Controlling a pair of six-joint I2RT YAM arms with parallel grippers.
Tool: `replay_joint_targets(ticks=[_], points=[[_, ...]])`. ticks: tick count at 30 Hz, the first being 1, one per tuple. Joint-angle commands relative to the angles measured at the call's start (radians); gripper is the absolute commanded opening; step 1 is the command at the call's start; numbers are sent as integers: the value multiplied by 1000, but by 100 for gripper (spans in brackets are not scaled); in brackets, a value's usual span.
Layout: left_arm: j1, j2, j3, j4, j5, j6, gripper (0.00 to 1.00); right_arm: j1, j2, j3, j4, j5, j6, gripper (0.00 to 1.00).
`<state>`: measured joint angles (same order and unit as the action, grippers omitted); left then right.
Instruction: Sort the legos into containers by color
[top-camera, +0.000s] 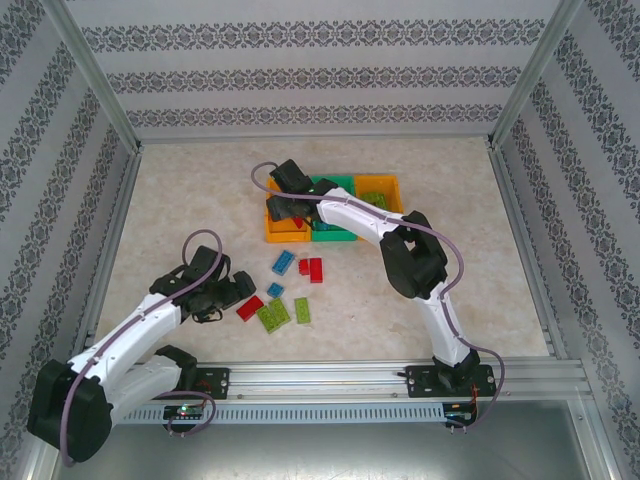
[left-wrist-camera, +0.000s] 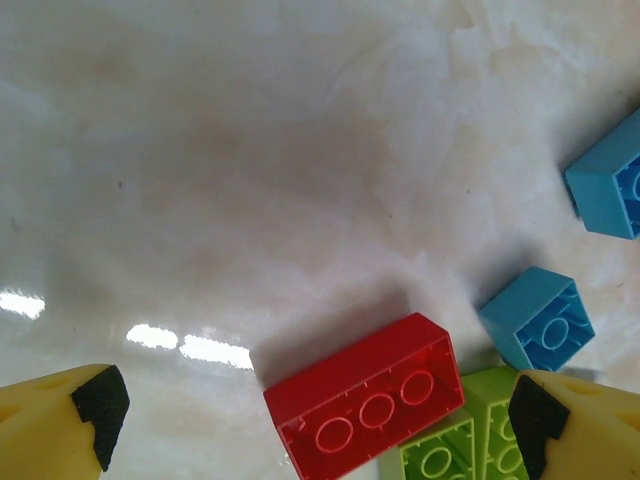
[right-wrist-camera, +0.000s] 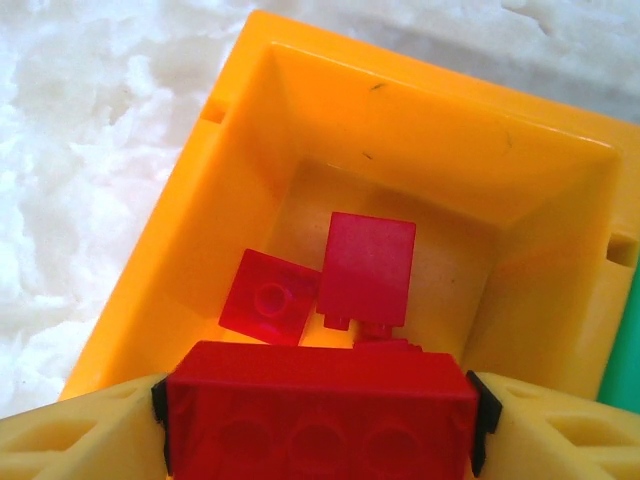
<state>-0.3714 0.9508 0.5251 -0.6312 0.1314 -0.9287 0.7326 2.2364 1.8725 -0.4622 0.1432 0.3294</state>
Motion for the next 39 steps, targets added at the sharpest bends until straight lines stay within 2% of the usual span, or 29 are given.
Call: replay_joint_targets(ticks=[1, 8, 17, 21, 32, 39], points=[[-16, -37, -7, -40, 20, -117, 100, -6, 29, 38, -28, -14, -25, 79], [-45, -41, -4, -36, 44, -209, 100, -7, 0, 25, -5, -36, -15, 86], [-89, 81, 13, 24, 89, -249, 100, -17, -172, -134, 82, -13, -7, 92], [-114, 142, 53, 19, 67, -231, 100, -42, -294, -281, 161, 13, -2, 98], [-120, 210, 67, 22, 60, -224, 97, -151, -560, -647, 303, 85, 23, 98], [-123, 231, 67, 20, 42, -215, 95, -226, -664, -812, 328, 68, 67, 98]])
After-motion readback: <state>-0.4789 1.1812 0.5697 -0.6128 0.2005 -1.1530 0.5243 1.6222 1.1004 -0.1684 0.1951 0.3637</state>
